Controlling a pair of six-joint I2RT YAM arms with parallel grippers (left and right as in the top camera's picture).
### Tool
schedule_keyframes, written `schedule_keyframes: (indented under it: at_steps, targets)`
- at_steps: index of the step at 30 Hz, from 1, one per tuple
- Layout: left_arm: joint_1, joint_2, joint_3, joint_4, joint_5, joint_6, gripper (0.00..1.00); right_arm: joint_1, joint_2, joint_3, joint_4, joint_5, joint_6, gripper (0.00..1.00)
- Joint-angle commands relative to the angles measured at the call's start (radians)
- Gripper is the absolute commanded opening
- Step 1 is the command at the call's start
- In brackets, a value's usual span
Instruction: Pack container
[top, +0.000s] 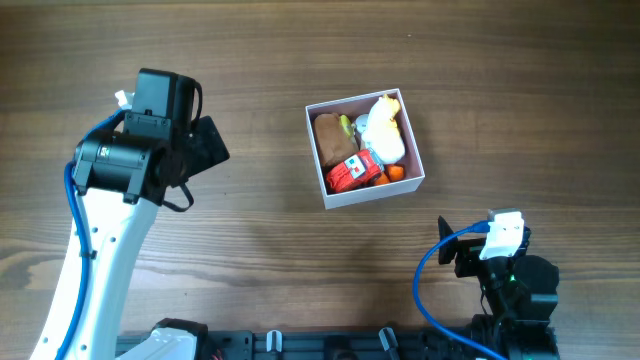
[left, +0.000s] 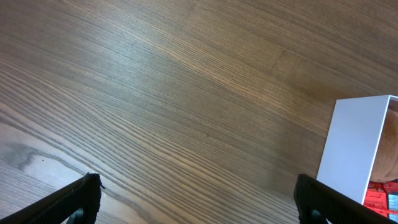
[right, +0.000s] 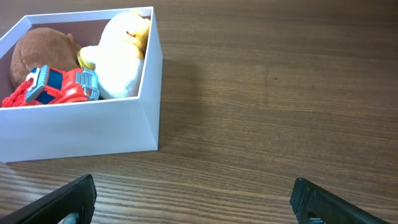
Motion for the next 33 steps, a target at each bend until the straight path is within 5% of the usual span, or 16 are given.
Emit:
schedule_keyframes:
  at_steps: [1, 6, 10, 17, 21, 33]
  targets:
    - [0.006, 0.004, -0.002, 0.000, -0.012, -0.021, 1.00, 0.005, -0.016, -0.010, -0.002, -0.016, 0.011, 1.00]
    - [0.006, 0.003, -0.002, 0.001, -0.012, -0.021, 1.00, 0.005, -0.016, -0.010, -0.003, -0.016, 0.011, 1.00]
    - [0.006, -0.098, -0.045, 0.043, -0.119, 0.124, 1.00, 0.005, -0.016, -0.010, -0.002, -0.016, 0.011, 1.00]
    - [0.012, -0.541, -0.459, 0.620, -0.008, 0.355, 1.00, 0.005, -0.016, -0.010, -0.003, -0.016, 0.011, 1.00]
    - [0.067, -0.789, -0.709, 0.764, 0.050, 0.378, 1.00, 0.005, -0.016, -0.010, -0.003, -0.016, 0.011, 1.00]
    - [0.106, -1.229, -1.155, 0.784, 0.169, 0.373, 1.00, 0.005, -0.016, -0.010, -0.002, -0.016, 0.012, 1.00]
